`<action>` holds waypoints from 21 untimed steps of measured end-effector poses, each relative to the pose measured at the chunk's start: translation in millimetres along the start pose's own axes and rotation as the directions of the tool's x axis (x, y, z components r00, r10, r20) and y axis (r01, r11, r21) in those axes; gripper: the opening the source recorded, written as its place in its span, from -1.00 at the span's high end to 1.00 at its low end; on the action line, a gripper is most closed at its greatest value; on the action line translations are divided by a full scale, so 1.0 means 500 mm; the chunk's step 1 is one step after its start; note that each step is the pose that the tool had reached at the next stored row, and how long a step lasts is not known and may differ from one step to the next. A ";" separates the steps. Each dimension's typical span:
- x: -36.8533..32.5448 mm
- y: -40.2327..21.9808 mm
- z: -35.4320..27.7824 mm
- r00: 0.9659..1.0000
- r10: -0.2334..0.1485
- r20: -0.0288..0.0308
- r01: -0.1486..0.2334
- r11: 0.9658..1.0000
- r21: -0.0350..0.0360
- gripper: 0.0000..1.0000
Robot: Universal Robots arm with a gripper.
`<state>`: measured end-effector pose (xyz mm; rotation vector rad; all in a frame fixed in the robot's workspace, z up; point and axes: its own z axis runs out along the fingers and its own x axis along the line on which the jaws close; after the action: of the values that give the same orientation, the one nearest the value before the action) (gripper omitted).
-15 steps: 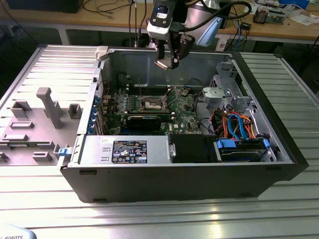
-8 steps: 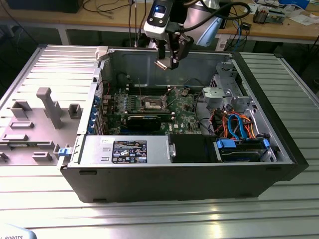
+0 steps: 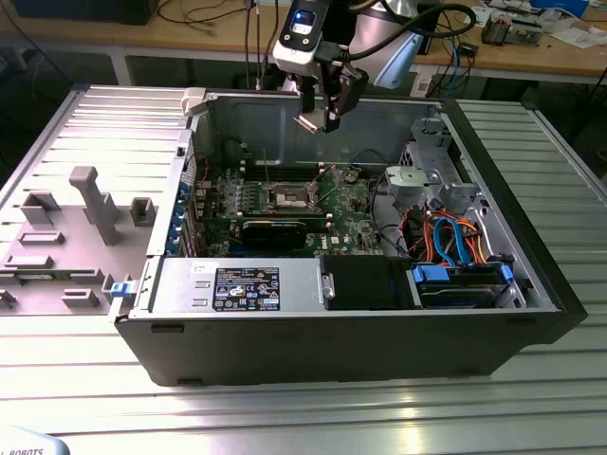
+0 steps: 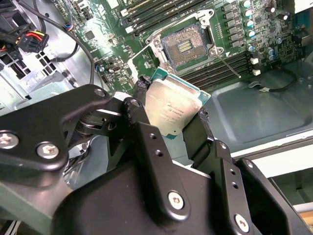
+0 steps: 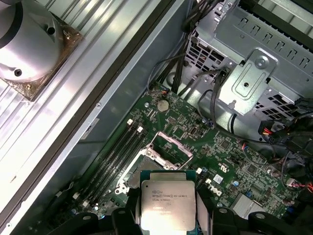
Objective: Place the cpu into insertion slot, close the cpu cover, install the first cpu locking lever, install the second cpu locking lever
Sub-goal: 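Place the cpu into insertion slot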
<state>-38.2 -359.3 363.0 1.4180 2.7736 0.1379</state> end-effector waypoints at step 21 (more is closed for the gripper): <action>0.000 0.000 0.000 1.000 0.022 0.002 -0.022 1.000 0.000 -0.08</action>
<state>-38.2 -359.3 362.9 1.4485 2.7567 0.1375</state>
